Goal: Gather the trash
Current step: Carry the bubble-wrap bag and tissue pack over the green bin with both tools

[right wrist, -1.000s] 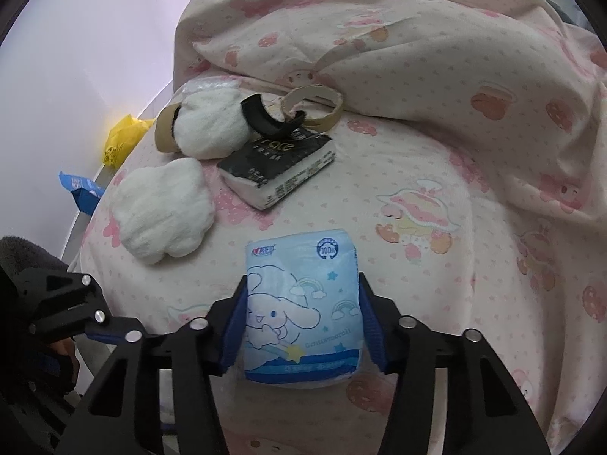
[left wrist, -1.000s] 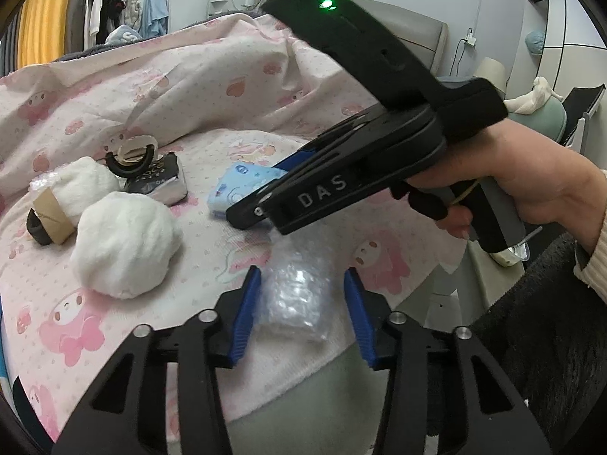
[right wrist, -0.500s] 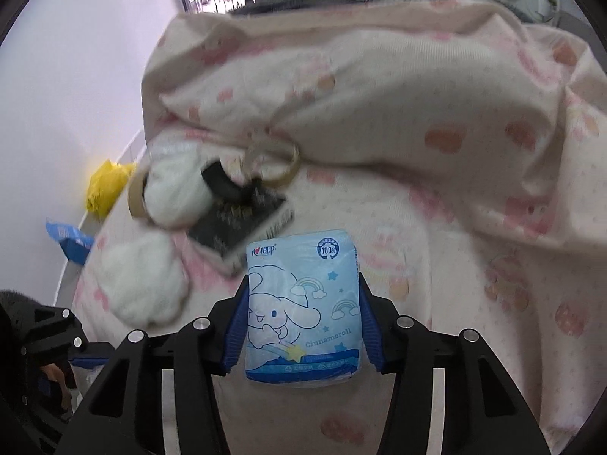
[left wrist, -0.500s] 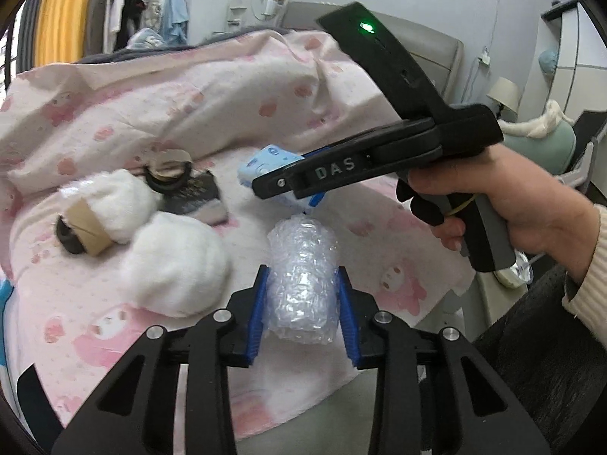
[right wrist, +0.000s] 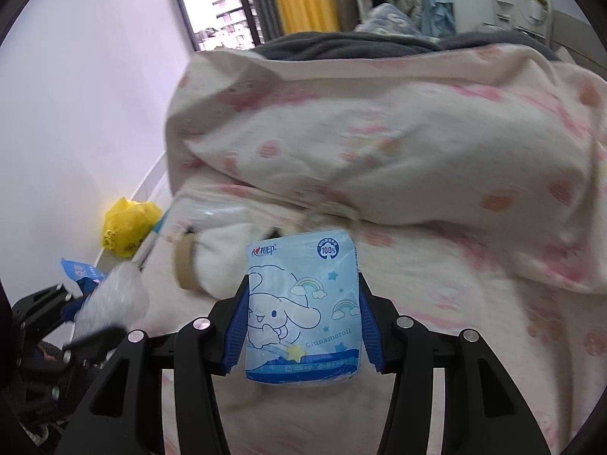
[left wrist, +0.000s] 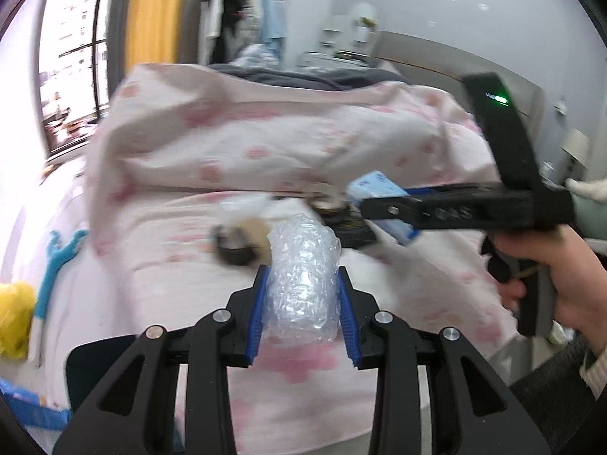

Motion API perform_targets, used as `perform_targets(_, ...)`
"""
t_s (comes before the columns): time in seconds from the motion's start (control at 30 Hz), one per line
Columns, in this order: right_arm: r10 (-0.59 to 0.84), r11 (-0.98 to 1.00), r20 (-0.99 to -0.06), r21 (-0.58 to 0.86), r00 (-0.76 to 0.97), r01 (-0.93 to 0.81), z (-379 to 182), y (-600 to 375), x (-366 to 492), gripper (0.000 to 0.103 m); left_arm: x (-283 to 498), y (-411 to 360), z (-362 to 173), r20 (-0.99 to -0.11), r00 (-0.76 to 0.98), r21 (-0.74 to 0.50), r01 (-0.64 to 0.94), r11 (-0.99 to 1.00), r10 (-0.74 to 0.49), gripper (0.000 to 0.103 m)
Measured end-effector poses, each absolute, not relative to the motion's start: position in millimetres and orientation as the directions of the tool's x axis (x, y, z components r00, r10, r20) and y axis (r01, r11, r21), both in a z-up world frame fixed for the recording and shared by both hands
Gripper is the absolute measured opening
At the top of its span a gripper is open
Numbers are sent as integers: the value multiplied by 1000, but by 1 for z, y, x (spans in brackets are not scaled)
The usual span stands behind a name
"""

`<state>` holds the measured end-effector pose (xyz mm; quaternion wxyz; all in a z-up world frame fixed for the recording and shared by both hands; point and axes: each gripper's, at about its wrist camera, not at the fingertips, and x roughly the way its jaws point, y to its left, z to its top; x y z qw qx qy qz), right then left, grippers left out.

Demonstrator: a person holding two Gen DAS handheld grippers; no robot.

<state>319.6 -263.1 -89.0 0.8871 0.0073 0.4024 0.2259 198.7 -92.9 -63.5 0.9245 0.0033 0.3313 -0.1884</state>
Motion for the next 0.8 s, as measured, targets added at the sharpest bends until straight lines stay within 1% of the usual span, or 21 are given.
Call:
perform_targets(0.1,431,882,-699,194,570,-430,-86,-237,319,52,203,-62,-66,-628,726,-118,270,956,-282,37)
perform_targets(0.3,469,853,-683,188,559,-486,-82,-190,319,52,201,-19,-76,-660,723,-103,180,978,-203,37)
perform_targets(0.53,520,805,-677,184,521,-564,-83,-125,314,52,197,26,-98,-703,686,-139,127,982,-188,37)
perform_targets(0.63,536,780,-682,176,497,-601,-85,-97,308,52,195,43,-103,-724,672,-106,115,988,-156,37)
perform_targets(0.8,562,744,-703,198,436,-639,-92,-53,303,52,201,73,-113,-754,643,-106,75,991,-130,37)
